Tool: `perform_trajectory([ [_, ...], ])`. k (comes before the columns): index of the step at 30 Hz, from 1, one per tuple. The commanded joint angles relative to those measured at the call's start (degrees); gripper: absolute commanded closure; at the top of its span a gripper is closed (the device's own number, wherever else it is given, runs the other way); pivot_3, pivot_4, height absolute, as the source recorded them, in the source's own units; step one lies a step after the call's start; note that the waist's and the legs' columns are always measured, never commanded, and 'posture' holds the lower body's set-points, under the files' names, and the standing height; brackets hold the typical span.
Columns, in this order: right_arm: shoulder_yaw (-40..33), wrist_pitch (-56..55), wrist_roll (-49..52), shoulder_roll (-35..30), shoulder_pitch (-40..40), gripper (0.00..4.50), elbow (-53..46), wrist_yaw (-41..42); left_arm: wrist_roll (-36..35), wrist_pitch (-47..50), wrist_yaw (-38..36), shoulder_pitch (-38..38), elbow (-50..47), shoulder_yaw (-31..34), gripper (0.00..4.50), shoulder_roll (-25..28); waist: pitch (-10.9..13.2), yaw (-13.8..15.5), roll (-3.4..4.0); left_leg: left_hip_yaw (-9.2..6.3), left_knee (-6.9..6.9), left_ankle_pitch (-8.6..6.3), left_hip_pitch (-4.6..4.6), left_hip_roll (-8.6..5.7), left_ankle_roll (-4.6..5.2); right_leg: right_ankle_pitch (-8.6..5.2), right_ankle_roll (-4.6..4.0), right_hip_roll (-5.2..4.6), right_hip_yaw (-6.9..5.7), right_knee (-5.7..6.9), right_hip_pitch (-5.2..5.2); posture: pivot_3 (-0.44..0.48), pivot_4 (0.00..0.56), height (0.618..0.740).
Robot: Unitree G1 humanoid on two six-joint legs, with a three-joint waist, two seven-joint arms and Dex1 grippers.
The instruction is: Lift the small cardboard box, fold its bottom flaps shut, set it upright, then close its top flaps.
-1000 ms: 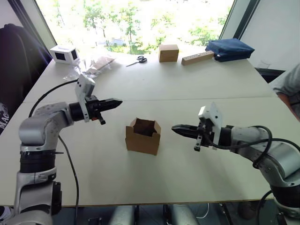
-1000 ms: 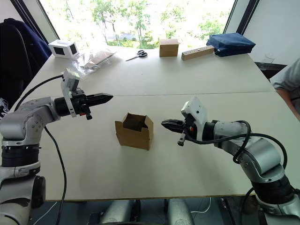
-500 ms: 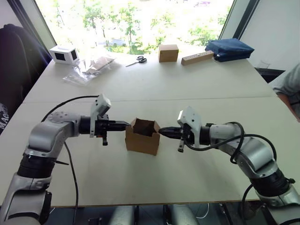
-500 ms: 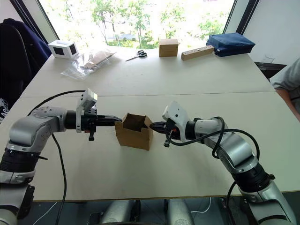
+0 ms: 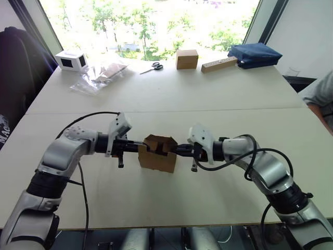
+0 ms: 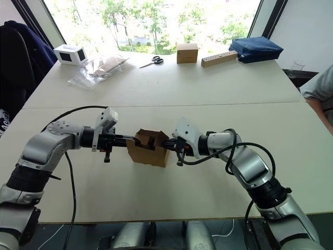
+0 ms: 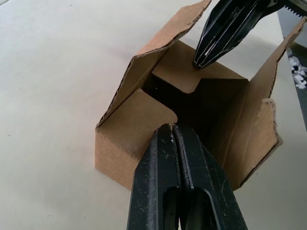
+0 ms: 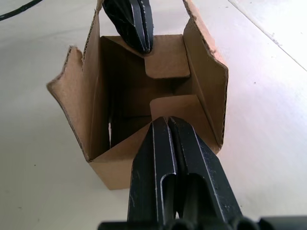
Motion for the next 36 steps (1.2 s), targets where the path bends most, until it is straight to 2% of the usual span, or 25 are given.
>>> perform_trajectory([
  [1,0.0,-0.7,-1.7,0.6,-1.1,4.50,0.7,0.4,0.5,-0.6,0.8,-0.2,0.5,0.1,4.48,-0.4,0.0,0.0,0.00,0.00,0.00,0.00,0.00,0.00,0.00,0.00,0.00,0.00,0.00,0.00,0.00,0.000,0.150,0.740],
  [12,-2.6,-0.8,-1.3,0.9,-2.1,4.50,0.8,1.3,-2.1,1.3,1.7,-1.0,1.7,2.5,4.48,-1.2,0.0,0.0,0.00,0.00,0.00,0.00,0.00,0.00,0.00,0.00,0.00,0.00,0.00,0.00,0.00,0.000,0.150,0.740],
  [21,-11.7,2.0,3.7,-1.2,-2.1,4.50,-2.9,2.0,-10.8,8.5,1.1,-6.2,6.3,11.2,4.48,-0.8,0.0,0.0,-0.01,-0.01,0.00,0.00,-0.02,0.00,0.01,0.00,0.00,0.00,-0.02,0.00,-0.02,0.000,0.150,0.740],
  [24,-16.6,6.1,8.7,-2.2,-1.7,4.50,-7.2,1.8,-9.1,6.6,1.4,-7.9,10.7,11.9,4.48,0.0,0.0,0.0,0.00,-0.01,0.00,-0.01,-0.02,0.00,0.01,0.00,0.00,0.00,-0.02,0.00,-0.01,0.000,0.150,0.740],
  [28,-18.3,9.9,11.7,-3.3,-0.5,4.50,-12.1,0.9,-6.1,2.6,1.0,-9.1,15.5,10.5,4.48,0.5,0.0,-0.1,0.00,-0.02,-0.01,-0.01,-0.01,0.00,0.01,0.00,0.00,0.00,-0.03,0.00,-0.02,0.000,0.150,0.740],
  [36,-17.6,19.6,24.9,-2.4,1.7,4.50,-27.0,-2.3,0.7,-6.3,0.6,-13.3,31.0,7.2,4.48,-4.8,0.0,0.2,-0.01,-0.02,-0.02,-0.01,-0.03,-0.01,0.02,0.00,0.00,-0.02,-0.03,-0.02,-0.01,0.000,0.150,0.740],
])
